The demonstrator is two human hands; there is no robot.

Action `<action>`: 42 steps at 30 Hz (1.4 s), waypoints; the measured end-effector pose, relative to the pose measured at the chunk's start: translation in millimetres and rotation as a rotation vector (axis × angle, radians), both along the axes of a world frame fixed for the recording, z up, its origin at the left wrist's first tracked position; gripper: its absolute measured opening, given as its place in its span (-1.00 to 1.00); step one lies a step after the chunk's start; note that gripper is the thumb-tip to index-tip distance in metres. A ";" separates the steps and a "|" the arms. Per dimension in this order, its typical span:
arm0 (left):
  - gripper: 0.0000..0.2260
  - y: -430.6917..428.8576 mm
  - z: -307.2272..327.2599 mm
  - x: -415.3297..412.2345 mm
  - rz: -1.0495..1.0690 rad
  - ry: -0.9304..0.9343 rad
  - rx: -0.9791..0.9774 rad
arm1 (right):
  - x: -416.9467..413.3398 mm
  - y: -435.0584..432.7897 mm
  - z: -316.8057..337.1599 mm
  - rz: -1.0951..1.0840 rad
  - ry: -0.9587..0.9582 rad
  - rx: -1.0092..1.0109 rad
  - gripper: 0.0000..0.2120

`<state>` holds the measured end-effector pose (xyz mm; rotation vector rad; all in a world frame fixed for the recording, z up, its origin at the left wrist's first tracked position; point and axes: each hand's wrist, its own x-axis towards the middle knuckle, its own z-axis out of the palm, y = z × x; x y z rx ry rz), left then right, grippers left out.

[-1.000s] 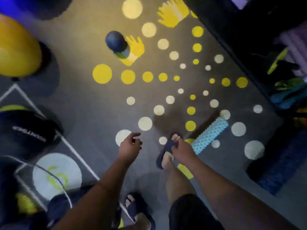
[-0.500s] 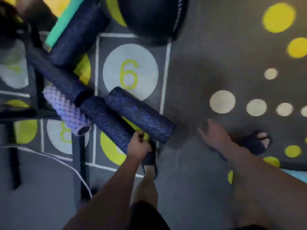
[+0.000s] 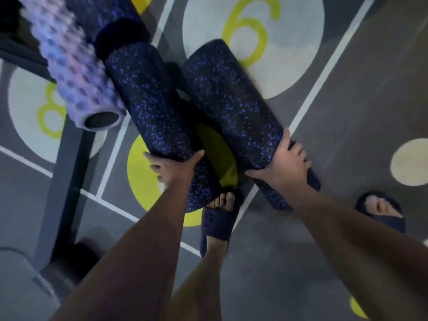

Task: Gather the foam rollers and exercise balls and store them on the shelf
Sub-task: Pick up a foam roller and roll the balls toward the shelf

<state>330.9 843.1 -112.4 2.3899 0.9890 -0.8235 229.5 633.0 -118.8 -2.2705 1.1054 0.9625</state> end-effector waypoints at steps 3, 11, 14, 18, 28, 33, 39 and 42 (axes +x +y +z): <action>0.37 11.3 -8.5 -8.4 -0.021 0.011 0.046 | -6.1 -4.0 5.0 0.016 -0.012 0.048 0.47; 0.17 -57.1 131.6 -44.0 -0.299 -0.006 -0.420 | -82.3 -22.4 156.8 -0.522 0.048 0.151 0.40; 0.22 -117.4 195.5 -56.7 -0.553 0.069 -0.520 | -135.1 -52.3 228.5 -0.865 0.060 0.159 0.41; 0.20 -212.9 272.1 -85.9 -0.864 0.172 -0.613 | -200.2 -106.5 302.5 -1.263 0.000 0.126 0.36; 0.03 -411.4 308.1 -259.2 -1.338 0.329 -0.688 | -405.1 -241.5 285.8 -2.187 -0.216 -0.010 0.26; 0.13 -493.7 293.1 -377.5 -1.440 0.358 -0.603 | -553.4 -304.5 264.1 -2.297 -0.382 -0.173 0.31; 0.38 -578.6 291.9 -506.0 -1.776 0.292 -0.385 | -672.5 -326.7 266.1 -2.112 -0.370 -0.018 -0.51; 0.41 -617.3 301.7 -564.3 -1.869 0.283 -0.411 | -695.8 -307.2 265.5 -2.144 -0.418 0.207 -0.83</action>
